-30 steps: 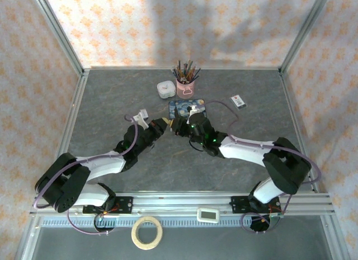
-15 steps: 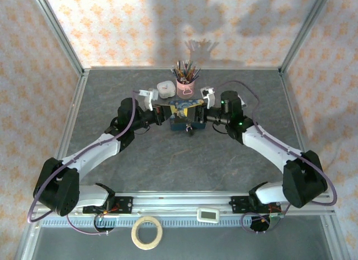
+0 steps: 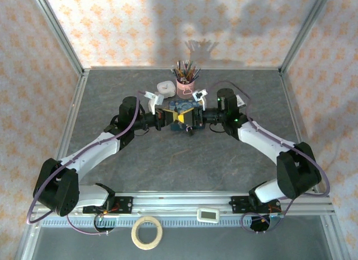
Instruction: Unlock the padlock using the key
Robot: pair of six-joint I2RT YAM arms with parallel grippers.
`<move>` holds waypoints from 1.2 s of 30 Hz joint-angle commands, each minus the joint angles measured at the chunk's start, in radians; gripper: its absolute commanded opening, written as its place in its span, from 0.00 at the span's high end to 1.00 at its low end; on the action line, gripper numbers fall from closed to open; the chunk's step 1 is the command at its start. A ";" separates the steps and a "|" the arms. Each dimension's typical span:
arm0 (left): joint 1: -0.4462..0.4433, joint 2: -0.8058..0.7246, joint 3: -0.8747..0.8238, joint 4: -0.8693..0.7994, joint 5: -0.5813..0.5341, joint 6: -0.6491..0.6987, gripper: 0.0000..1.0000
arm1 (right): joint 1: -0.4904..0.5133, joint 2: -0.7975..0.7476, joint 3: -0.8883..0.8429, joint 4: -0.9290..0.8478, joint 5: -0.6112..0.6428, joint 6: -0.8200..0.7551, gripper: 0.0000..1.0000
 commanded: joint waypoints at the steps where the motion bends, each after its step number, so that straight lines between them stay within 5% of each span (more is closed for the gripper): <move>1: 0.002 -0.034 0.016 0.027 0.031 0.013 1.00 | 0.001 0.000 -0.012 0.029 -0.046 -0.004 0.62; 13: -0.001 -0.046 -0.017 0.141 0.084 -0.076 1.00 | 0.001 0.007 -0.040 0.135 -0.039 0.047 0.66; 19: -0.009 -0.043 -0.020 0.134 0.088 -0.081 1.00 | 0.001 0.013 -0.053 0.246 -0.055 0.117 0.81; 23: -0.005 -0.056 -0.014 0.127 0.040 -0.094 1.00 | 0.001 0.006 -0.066 0.242 -0.051 0.109 1.00; 24: 0.000 -0.064 -0.016 0.129 0.012 -0.104 0.90 | 0.001 0.002 -0.070 0.232 -0.043 0.100 1.00; 26: 0.023 -0.087 -0.024 0.142 -0.056 -0.146 0.38 | 0.001 -0.011 -0.074 0.195 -0.018 0.070 1.00; 28: 0.042 -0.106 -0.039 0.156 -0.130 -0.186 0.02 | 0.001 -0.026 -0.077 0.170 0.008 0.046 1.00; 36: 0.065 -0.077 -0.143 0.347 -0.242 -0.466 0.01 | 0.036 -0.057 -0.081 0.109 0.250 -0.042 1.00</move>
